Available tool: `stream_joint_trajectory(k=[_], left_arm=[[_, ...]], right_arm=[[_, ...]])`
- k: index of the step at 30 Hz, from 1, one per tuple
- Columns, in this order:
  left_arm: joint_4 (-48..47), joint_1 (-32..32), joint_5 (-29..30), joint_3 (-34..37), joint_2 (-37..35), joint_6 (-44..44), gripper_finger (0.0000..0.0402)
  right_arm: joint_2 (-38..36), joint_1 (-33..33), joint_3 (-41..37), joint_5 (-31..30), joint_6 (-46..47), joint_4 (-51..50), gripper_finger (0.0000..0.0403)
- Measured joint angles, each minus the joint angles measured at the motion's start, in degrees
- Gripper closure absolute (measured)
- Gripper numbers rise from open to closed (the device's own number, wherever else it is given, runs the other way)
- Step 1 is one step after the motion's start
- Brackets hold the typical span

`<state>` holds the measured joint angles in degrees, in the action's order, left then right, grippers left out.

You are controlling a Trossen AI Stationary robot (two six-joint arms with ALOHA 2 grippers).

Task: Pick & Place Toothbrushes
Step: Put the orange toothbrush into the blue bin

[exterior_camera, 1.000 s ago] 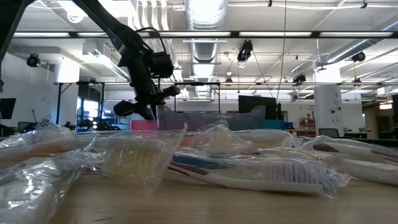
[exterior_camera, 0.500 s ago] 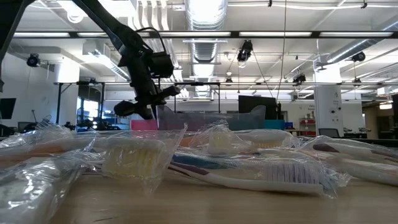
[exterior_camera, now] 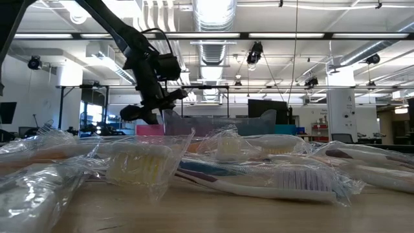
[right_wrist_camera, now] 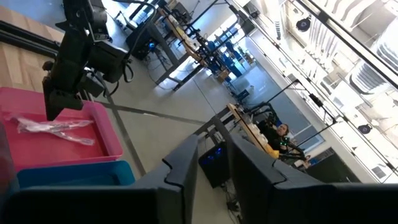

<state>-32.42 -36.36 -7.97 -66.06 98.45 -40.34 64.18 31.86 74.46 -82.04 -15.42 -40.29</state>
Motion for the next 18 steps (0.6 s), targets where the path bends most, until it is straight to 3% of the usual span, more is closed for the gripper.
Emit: stream_joint_trajectory(k=[7,18], left_arm=[[0.04,-0.02,-1.44,-0.27,0.00,2.07,0.0260],[-0.18,-0.66,-17.29,-3.98,-0.02,3.24,0.0264]], right_arm=[[0.00,0.00,0.00,0.00,0.24,0.07,0.0295],[0.00,0.00,0.00,-0.02,4.43,0.22,0.0270]])
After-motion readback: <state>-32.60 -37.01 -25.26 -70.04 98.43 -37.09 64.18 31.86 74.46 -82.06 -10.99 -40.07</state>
